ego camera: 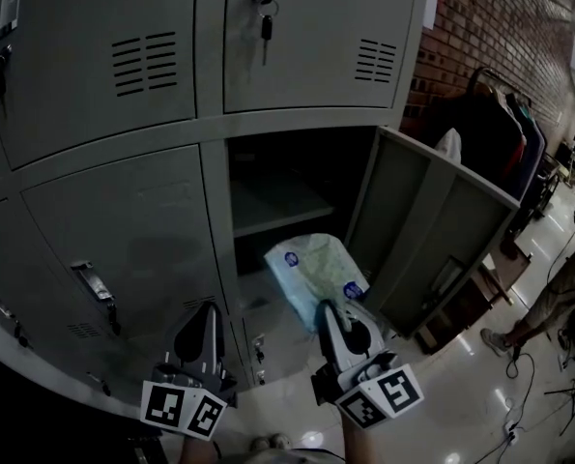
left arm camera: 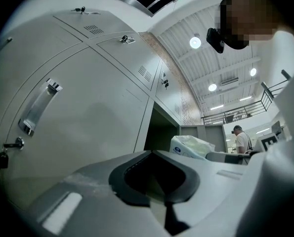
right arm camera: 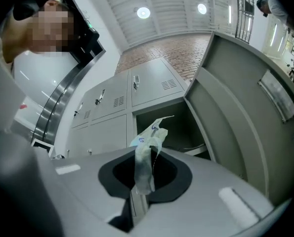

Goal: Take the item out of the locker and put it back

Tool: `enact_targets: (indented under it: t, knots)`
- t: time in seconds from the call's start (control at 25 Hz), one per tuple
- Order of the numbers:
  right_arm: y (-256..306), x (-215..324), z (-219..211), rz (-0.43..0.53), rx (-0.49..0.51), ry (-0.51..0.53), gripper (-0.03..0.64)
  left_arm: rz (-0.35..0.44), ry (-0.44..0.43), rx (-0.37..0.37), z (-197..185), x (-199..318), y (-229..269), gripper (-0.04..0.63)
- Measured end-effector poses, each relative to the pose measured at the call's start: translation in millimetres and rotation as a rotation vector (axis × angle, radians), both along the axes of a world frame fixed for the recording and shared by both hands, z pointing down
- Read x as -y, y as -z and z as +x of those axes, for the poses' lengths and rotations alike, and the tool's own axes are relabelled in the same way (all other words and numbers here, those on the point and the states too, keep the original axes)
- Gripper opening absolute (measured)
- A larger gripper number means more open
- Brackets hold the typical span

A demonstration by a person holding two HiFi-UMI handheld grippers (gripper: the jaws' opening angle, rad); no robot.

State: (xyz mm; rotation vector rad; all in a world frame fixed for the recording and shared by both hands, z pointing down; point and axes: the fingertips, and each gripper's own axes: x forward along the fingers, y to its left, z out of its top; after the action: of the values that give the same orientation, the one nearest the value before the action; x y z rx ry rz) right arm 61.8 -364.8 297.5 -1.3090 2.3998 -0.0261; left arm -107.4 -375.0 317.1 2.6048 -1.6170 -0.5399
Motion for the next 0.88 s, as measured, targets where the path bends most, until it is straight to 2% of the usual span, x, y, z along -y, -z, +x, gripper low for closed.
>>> enact_targets:
  t: [0.88]
  knots:
    - [-3.2, -2.7, -7.8, -0.029, 0.014, 0.026, 0.026, -0.016, -0.016, 0.007, -1.7, 2.5, -2.6, 0.005]
